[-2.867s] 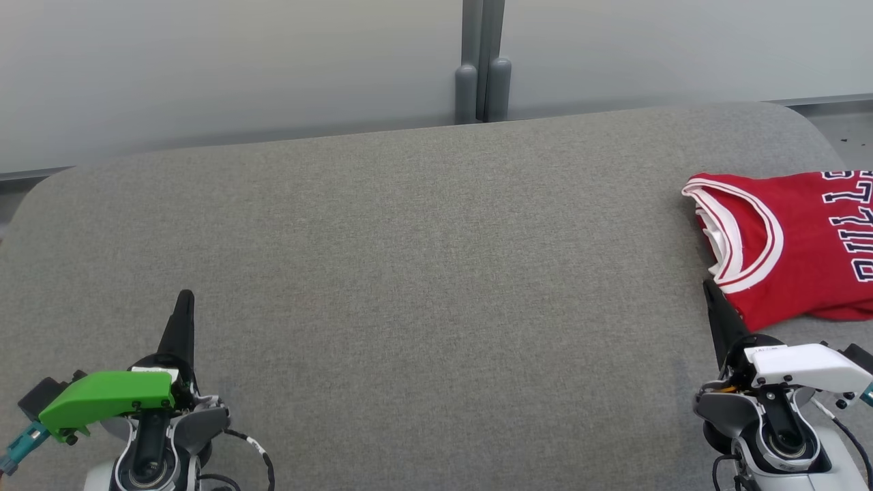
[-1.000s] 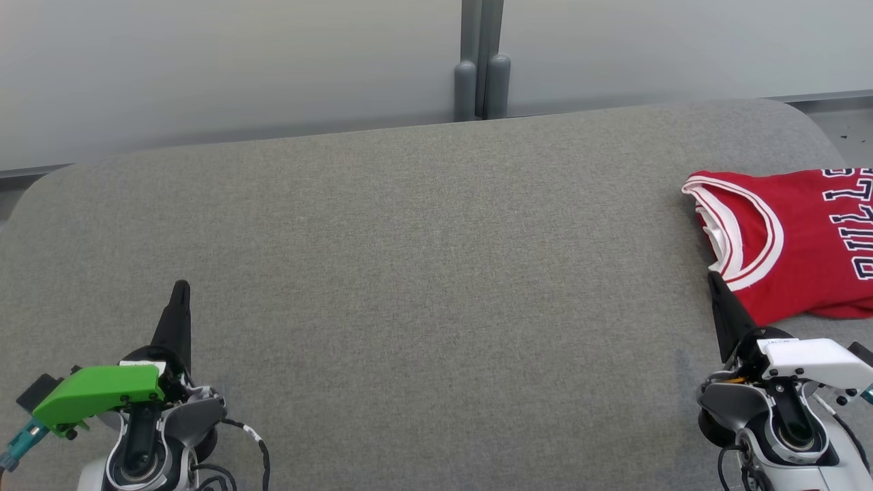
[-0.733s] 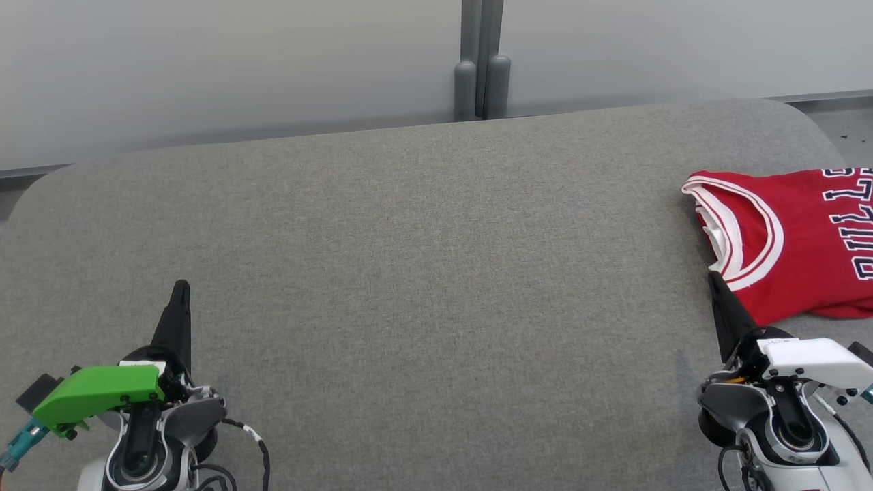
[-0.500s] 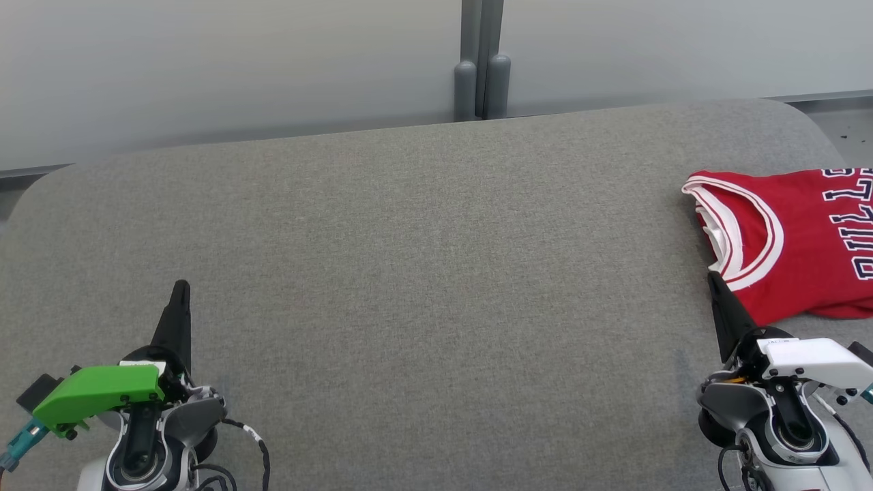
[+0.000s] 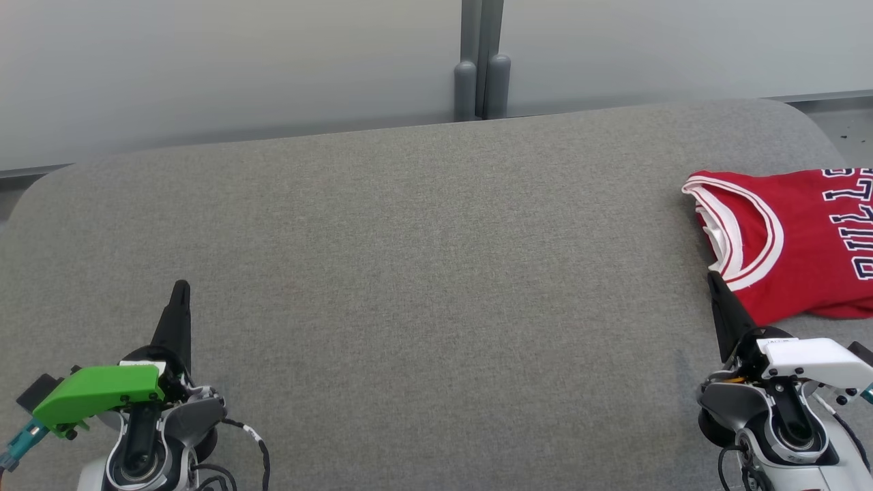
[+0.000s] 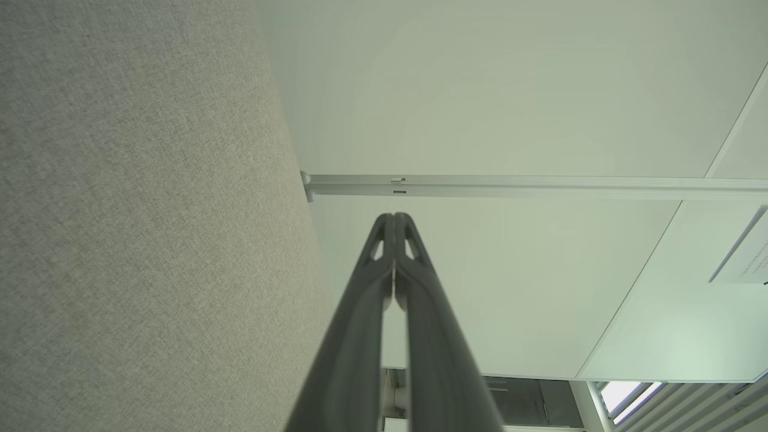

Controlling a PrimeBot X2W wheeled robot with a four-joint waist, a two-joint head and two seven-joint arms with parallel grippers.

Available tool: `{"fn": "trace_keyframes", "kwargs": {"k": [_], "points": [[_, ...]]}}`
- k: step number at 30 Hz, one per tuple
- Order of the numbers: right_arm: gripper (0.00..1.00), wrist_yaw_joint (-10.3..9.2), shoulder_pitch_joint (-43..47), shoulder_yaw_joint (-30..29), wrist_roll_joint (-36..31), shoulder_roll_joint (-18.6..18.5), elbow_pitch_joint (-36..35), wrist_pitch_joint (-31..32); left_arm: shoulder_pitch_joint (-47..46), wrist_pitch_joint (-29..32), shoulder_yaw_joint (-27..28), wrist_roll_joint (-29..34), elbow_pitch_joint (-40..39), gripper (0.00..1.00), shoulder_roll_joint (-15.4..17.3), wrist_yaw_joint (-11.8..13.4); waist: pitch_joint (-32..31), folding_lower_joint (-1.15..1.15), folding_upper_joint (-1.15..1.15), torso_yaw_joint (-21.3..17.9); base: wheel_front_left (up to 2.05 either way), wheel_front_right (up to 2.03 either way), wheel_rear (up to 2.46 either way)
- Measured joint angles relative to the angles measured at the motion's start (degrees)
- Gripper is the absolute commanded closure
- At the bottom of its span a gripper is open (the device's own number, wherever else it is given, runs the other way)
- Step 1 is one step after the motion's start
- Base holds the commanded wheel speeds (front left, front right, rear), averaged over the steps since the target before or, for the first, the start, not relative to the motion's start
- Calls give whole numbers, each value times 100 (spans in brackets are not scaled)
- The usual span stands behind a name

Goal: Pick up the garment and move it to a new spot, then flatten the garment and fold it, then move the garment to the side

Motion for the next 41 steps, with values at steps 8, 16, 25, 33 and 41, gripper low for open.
{"fn": "trace_keyframes", "kwargs": {"k": [8,16,25,33,41], "points": [[100,0,0,33,36,-19,-2,-22,0,0,0,0,0,100,0,0,0,0,0,0,0,0,0],[100,0,0,68,87,-43,-4,-47,0,0,0,0,0,100,0,0,0,-1,0,0,0,0,0],[100,0,1,112,120,-76,-9,-78,0,0,0,0,0,100,0,-1,1,-1,0,0,0,0,0],[100,0,1,145,143,-101,-13,-104,-1,0,0,0,0,100,0,-1,1,-1,0,0,0,0,0],[100,0,1,185,185,-134,-19,-127,-1,0,0,0,0,100,0,-1,1,-1,0,0,0,0,0]]}}
